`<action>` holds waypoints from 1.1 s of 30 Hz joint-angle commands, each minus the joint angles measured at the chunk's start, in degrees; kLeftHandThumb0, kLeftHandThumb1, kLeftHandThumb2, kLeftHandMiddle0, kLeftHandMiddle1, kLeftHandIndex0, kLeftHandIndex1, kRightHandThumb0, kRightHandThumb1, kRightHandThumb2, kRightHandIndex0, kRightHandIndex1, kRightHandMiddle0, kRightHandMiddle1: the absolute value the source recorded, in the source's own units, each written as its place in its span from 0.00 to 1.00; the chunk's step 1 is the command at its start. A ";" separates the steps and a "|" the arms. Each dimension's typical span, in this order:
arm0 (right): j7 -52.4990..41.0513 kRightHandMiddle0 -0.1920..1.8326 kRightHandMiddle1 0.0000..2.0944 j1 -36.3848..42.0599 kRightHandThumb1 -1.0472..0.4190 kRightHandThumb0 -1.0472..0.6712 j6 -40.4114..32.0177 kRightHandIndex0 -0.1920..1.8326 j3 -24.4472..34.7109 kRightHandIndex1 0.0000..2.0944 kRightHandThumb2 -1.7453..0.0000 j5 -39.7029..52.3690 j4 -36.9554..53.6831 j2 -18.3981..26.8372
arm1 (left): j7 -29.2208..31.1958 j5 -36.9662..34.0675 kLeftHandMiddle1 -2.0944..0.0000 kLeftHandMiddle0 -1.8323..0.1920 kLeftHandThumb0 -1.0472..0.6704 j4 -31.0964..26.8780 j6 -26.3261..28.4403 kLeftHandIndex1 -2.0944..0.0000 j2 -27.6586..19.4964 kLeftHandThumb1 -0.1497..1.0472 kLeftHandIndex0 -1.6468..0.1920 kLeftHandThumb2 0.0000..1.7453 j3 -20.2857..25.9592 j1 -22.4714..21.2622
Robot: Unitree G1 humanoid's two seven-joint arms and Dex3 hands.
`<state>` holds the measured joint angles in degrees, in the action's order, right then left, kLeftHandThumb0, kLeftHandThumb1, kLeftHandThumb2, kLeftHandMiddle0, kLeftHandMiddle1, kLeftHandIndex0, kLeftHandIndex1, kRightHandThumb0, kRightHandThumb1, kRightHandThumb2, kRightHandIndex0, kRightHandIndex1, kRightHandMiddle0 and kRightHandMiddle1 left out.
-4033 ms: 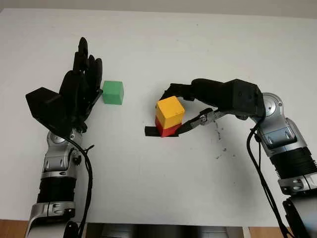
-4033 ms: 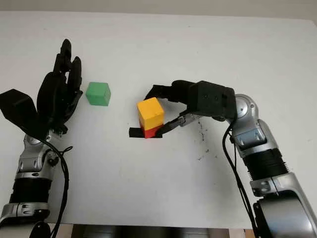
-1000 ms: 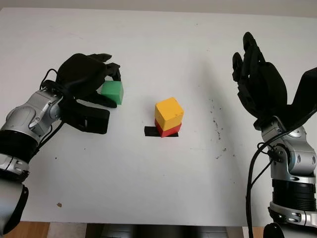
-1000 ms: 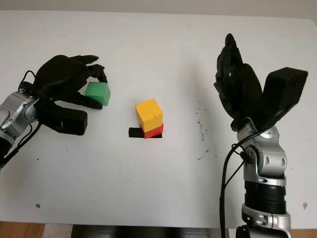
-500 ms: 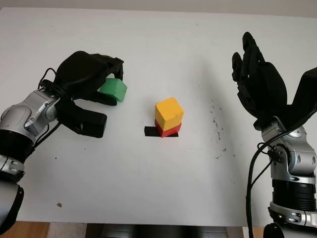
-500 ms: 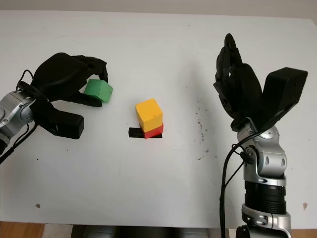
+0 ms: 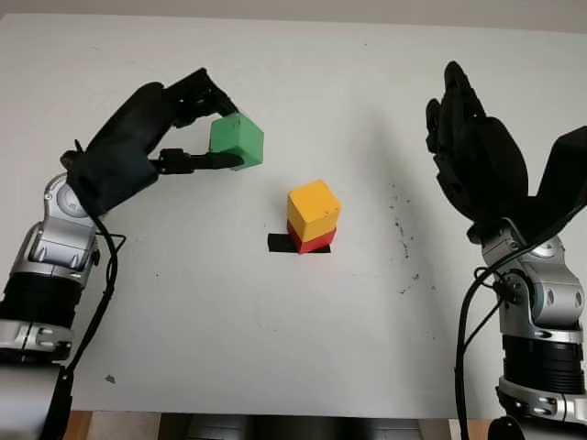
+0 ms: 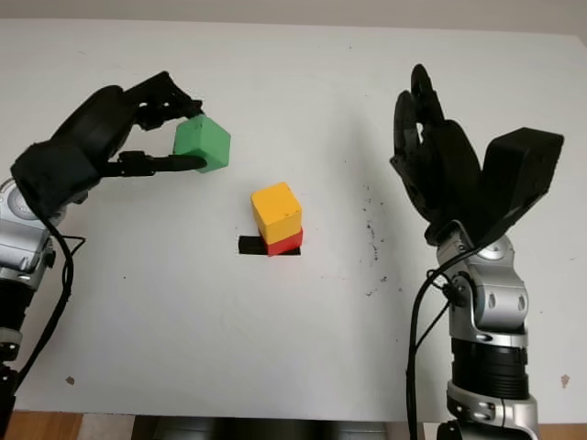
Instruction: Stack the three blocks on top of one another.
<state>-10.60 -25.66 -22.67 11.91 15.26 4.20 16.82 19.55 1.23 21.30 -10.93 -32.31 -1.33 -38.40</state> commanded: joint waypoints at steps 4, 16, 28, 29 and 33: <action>0.37 0.00 0.00 1.00 0.00 0.19 0.78 0.00 -0.45 0.00 0.64 -0.75 1.44 -0.24 | 0.45 -4.18 0.99 0.80 0.29 -8.55 8.85 0.22 2.74 1.00 0.65 0.09 3.12 3.45; 0.61 0.00 0.00 0.75 0.00 0.19 0.57 0.00 -1.17 0.00 0.65 -1.80 0.85 -0.60 | 7.88 -2.89 0.97 0.84 0.34 -28.29 33.31 0.19 -2.04 1.00 0.66 0.08 0.84 -1.17; 0.11 0.00 0.00 -1.81 0.00 0.21 4.84 0.00 -2.75 0.00 0.65 -2.56 -4.82 -2.48 | 18.36 2.03 0.97 0.80 0.37 -34.67 45.86 0.24 -7.67 1.00 0.61 0.05 -6.10 -13.66; 0.18 0.00 0.00 -2.03 0.00 0.21 5.05 0.00 -2.82 0.00 0.64 -2.60 -5.25 -2.71 | 18.90 2.44 0.97 0.80 0.38 -35.09 46.27 0.24 -7.85 1.00 0.61 0.05 -6.54 -14.25; -0.28 0.00 0.00 -2.42 0.00 0.20 6.01 0.00 -3.21 0.00 0.64 -2.84 -6.63 -3.13 | 20.59 3.31 0.97 0.80 0.40 -36.46 46.61 0.25 -7.85 1.00 0.61 0.04 -7.73 -15.56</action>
<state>-10.55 -27.69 -17.63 9.03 12.60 -2.28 13.85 39.60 4.32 -13.61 35.61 -39.63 -8.59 -52.15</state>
